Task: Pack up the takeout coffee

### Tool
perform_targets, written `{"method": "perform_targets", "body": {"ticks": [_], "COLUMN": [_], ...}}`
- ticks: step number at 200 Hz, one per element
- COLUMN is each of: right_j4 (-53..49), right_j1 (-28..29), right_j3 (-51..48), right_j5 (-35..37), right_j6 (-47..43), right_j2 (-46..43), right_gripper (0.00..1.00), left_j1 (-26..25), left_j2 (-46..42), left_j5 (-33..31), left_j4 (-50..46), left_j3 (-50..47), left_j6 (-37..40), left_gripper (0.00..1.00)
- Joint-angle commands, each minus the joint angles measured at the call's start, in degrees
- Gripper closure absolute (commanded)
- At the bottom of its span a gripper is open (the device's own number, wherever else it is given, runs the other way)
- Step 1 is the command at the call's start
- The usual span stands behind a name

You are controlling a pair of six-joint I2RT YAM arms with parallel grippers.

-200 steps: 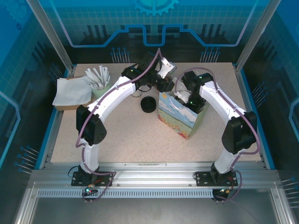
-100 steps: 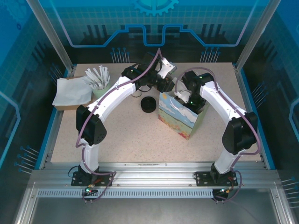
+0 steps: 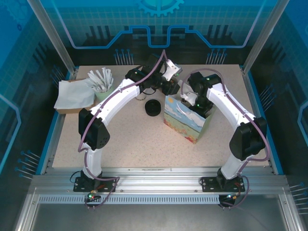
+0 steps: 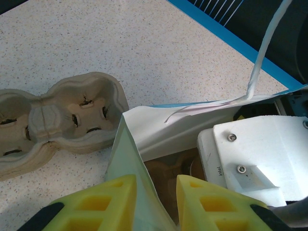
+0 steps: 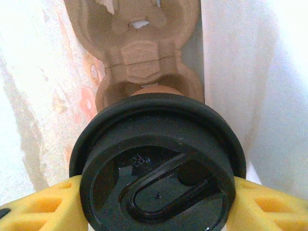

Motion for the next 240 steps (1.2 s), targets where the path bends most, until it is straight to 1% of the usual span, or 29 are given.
{"method": "perform_targets", "body": {"ticks": [1,89,240], "right_j4": [-2.1,-2.0,0.8], "right_j1": [0.6,0.6,0.0], "right_j3": [1.2,0.3,-1.4], "right_j5": [0.7,1.4,0.6], "right_j6": [0.5,0.6,0.3], "right_j2": [-1.4,0.5,3.6], "right_gripper": [0.66,0.66,0.66], "left_j1": [-0.1,-0.2,-0.2], "left_j2": [-0.6,-0.5,-0.6], "left_j5": [0.9,0.9,1.1], "left_j4": [-0.8,-0.6,-0.6], "left_j3": [-0.5,-0.6,-0.9], "left_j6": [1.1,1.0,1.1], "left_gripper": [0.71,0.71,0.71]}}
